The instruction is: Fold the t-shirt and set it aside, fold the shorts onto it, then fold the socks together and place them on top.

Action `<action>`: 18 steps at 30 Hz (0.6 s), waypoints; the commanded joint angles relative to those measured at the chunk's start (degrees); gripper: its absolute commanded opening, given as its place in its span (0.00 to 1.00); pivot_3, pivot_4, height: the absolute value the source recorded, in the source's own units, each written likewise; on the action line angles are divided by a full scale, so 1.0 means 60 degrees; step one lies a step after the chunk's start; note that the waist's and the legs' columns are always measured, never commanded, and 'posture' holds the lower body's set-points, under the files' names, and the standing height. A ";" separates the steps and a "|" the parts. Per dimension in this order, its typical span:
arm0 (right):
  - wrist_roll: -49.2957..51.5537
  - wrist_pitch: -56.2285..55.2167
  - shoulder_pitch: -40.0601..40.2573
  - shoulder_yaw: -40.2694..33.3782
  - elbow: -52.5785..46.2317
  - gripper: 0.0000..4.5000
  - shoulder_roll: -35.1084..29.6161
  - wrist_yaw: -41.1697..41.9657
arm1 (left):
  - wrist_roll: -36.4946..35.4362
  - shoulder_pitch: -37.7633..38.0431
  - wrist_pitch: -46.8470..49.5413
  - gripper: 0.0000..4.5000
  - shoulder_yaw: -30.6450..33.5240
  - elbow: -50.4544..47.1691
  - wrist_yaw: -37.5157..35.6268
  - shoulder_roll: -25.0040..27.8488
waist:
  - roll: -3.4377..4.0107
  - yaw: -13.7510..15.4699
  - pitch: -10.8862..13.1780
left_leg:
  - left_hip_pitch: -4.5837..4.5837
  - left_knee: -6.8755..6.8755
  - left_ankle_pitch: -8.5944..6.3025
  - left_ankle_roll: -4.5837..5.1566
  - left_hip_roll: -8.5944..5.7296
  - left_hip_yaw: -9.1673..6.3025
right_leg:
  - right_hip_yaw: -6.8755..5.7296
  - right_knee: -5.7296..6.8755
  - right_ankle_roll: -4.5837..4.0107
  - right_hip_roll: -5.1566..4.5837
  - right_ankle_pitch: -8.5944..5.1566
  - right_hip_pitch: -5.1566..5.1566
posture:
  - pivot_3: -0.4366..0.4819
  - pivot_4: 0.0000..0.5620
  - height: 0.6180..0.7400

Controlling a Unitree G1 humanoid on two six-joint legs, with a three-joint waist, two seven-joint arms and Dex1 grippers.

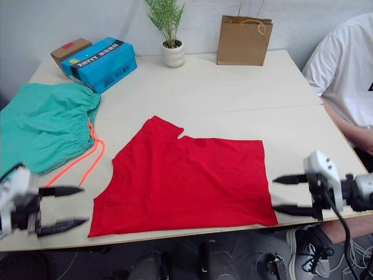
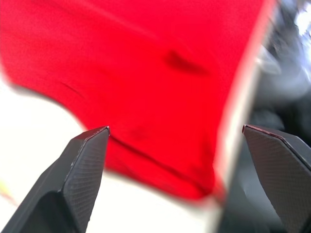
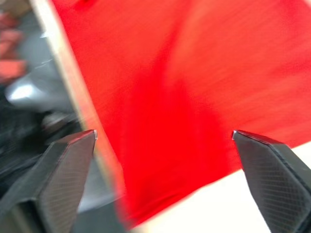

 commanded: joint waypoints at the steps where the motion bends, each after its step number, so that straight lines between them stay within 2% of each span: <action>1: -0.1517 -0.1170 -0.2264 0.1079 0.2407 1.00 0.0849 -0.0679 | 0.0467 -0.2927 0.0344 0.99 -0.1895 0.1455 0.0835 -0.0193 | 0.0001 -0.0007 0.0022 | -0.0018 0.0013 0.0006 -0.0001 0.0001 0.0004 | -0.0001 0.0001 -0.0008 0.0004 0.0011 -0.0017 | 0.48 0.27 1.00; 5: -0.3061 -0.2639 -0.4740 0.1982 0.5370 1.00 0.1901 -0.1414 | 0.1609 -0.6114 0.0398 0.99 -0.3809 0.3840 0.1250 -0.1173 | 0.0036 -0.0038 0.0052 | -0.0031 -0.0002 0.0083 -0.0068 -0.0010 0.0034 | 0.0011 0.0021 0.0010 0.0005 0.0081 -0.0045 | 0.48 0.27 1.00; 9: -0.3951 -0.3597 -0.6292 0.2397 0.7673 1.00 0.2671 -0.1856 | 0.3042 -0.8282 -0.0647 0.99 -0.5124 0.6349 0.1467 -0.2368 | 0.0043 -0.0046 0.0063 | -0.0052 -0.0007 0.0100 -0.0098 0.0002 0.0061 | 0.0009 0.0042 0.0004 0.0016 0.0064 -0.0099 | 0.48 0.27 1.00; 13: -0.4602 -0.4055 -0.7381 0.2636 0.9432 1.00 0.3131 -0.1959 | 0.4376 -1.0072 -0.1491 0.99 -0.5930 0.9240 0.1978 -0.3362 | 0.0045 -0.0051 0.0066 | -0.0193 0.0082 0.0101 -0.0102 0.0009 0.0078 | 0.0010 0.0112 0.0002 0.0021 0.0062 -0.0247 | 0.48 0.27 1.00; 18: -0.5208 -0.4127 -0.8175 0.2738 1.0695 1.00 0.3509 -0.2307 | 0.5286 -1.1524 -0.2959 0.99 -0.6050 1.2331 0.2387 -0.4212 | 0.0042 -0.0084 0.0070 | -0.0199 0.0140 0.0096 -0.0101 -0.0003 0.0088 | 0.0019 0.0181 -0.0003 0.0016 0.0061 -0.0260 | 0.48 0.27 1.00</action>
